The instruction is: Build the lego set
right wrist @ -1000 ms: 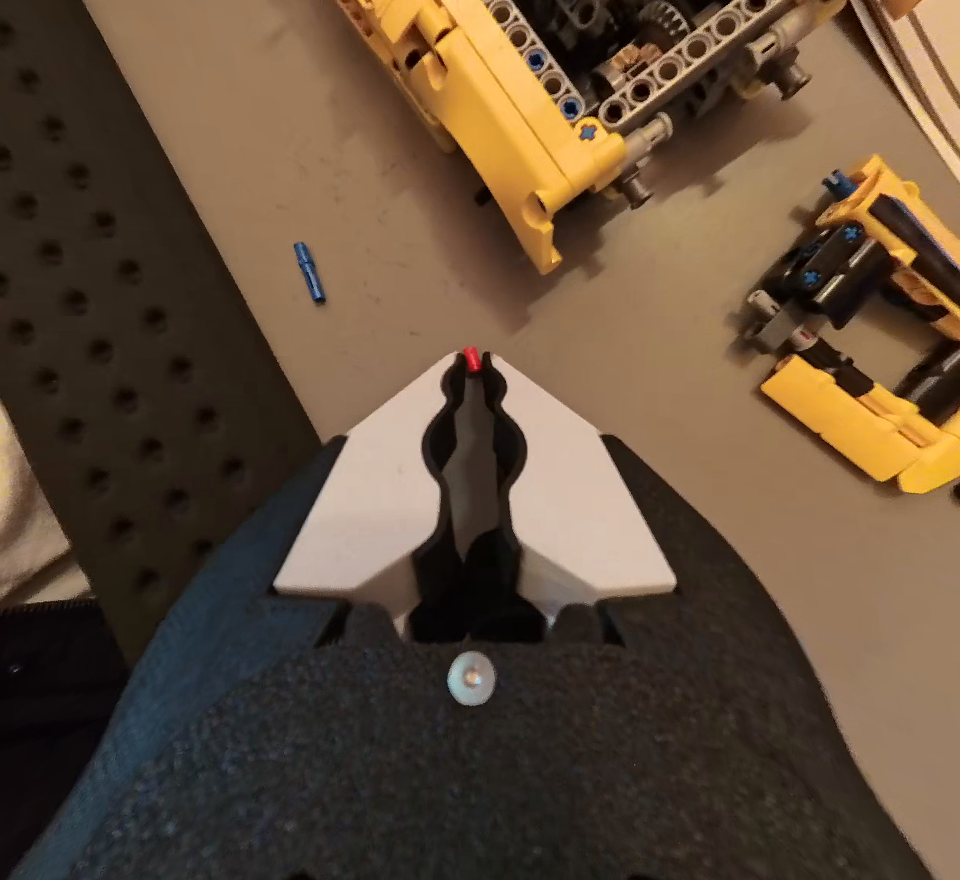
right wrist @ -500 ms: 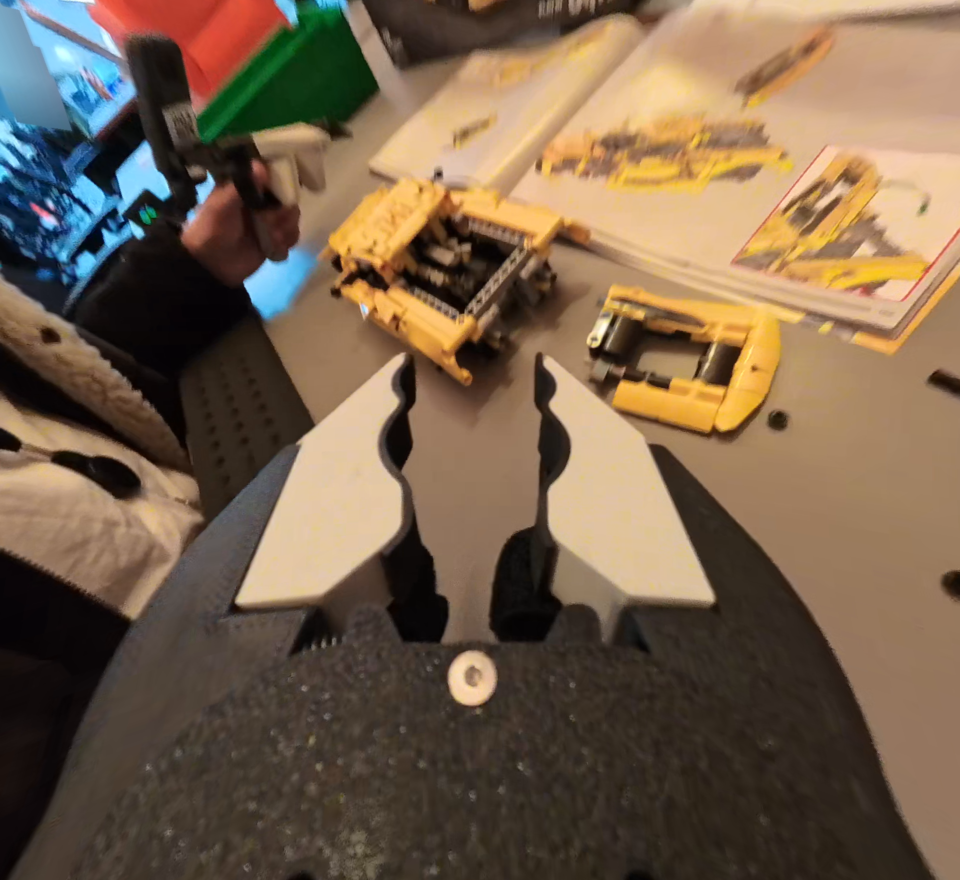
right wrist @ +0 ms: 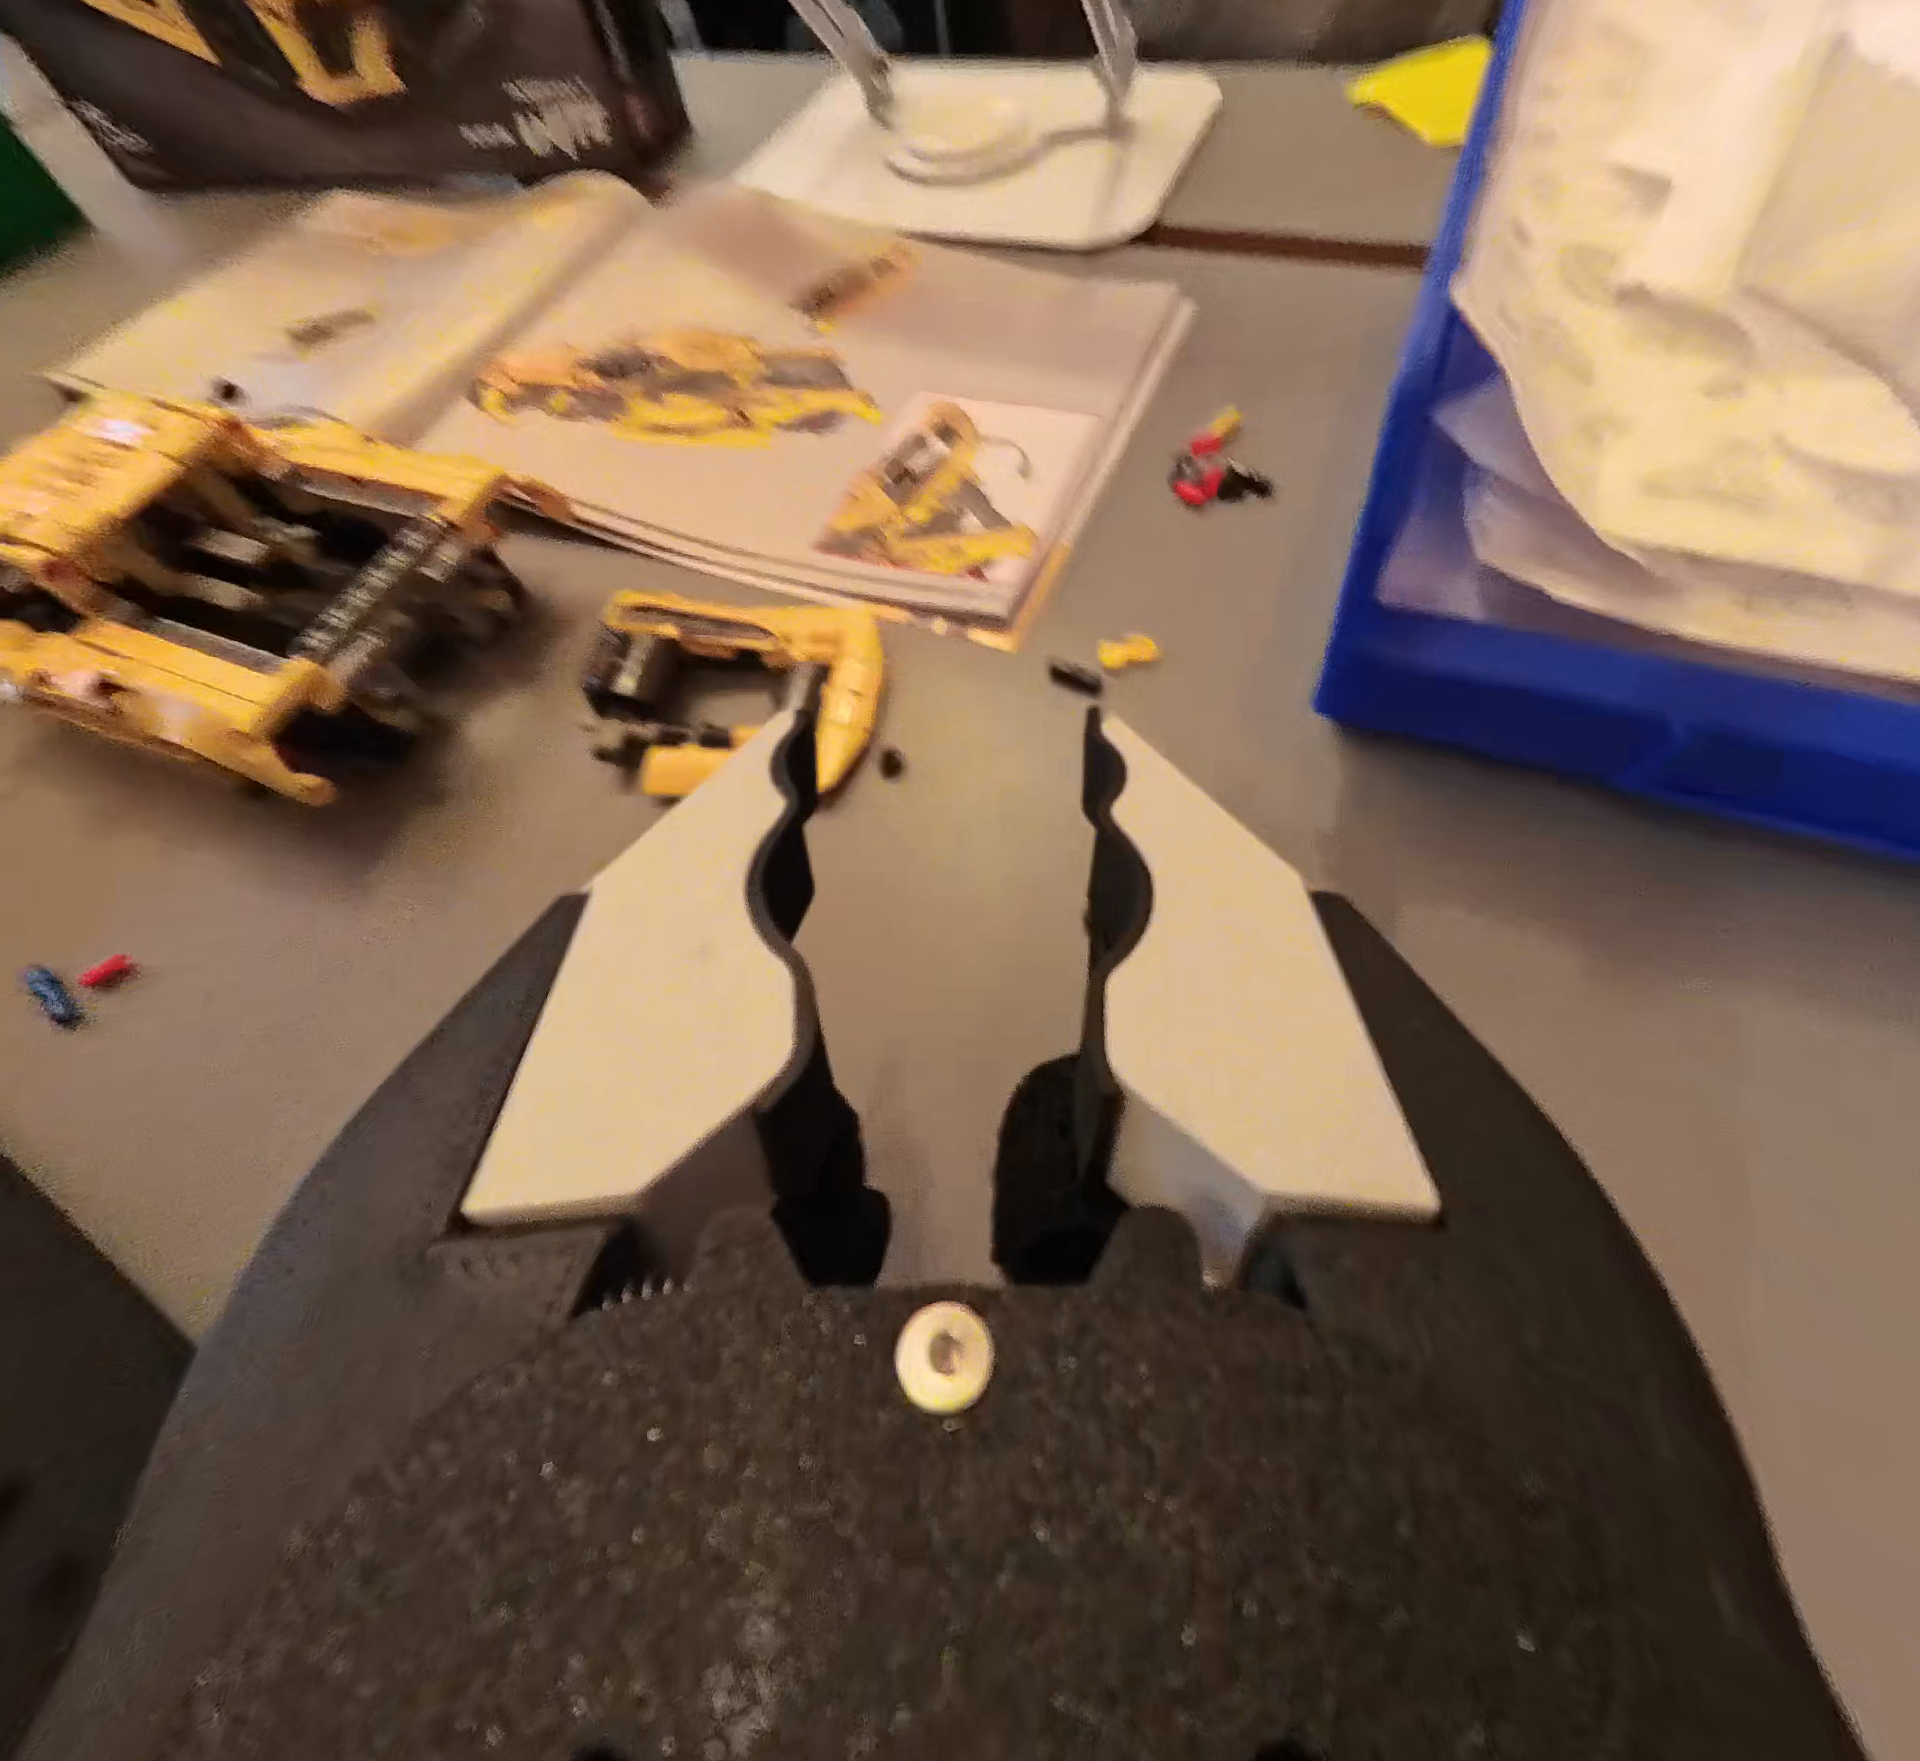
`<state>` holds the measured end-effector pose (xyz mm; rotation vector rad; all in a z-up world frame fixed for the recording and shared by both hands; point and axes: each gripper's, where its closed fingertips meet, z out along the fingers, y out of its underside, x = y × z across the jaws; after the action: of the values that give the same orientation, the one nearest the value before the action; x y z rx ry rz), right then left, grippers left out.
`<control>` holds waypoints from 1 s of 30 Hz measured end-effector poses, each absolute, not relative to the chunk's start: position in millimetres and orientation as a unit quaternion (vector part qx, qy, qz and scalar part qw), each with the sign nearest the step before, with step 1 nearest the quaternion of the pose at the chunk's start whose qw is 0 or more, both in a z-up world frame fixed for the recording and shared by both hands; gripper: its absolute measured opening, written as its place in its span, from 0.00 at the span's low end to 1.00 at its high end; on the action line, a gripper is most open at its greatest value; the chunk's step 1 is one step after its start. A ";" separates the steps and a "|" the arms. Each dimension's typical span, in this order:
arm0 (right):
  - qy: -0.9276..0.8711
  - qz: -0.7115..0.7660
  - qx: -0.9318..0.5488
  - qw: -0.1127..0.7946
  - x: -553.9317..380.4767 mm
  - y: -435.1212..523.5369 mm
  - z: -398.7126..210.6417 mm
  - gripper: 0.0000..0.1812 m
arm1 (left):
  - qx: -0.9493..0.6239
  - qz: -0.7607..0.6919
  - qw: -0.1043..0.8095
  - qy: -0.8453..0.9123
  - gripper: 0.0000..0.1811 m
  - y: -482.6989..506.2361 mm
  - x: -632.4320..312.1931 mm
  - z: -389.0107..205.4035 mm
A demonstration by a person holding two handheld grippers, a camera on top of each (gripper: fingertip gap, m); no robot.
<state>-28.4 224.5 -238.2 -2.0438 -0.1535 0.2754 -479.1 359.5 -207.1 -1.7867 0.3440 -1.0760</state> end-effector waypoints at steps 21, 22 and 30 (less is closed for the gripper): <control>0.034 -0.091 -0.925 0.366 -1.8 291.1 -299.5 0.15 | -0.758 -0.387 0.478 0.216 0.25 354.9 -459.3 -224.1; 0.033 -0.094 -0.926 0.363 -2.6 291.9 -300.4 0.15 | -0.759 -0.387 0.477 0.217 0.25 354.6 -458.6 -224.4; 0.060 -0.056 -0.931 0.357 -7.2 295.3 -302.5 0.07 | -0.759 -0.385 0.476 0.220 0.25 354.4 -457.7 -224.9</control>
<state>-7.2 295.3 -302.5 -2.4028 0.1557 -0.1437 -457.7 354.4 -224.9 -1.8549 0.5385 -0.9411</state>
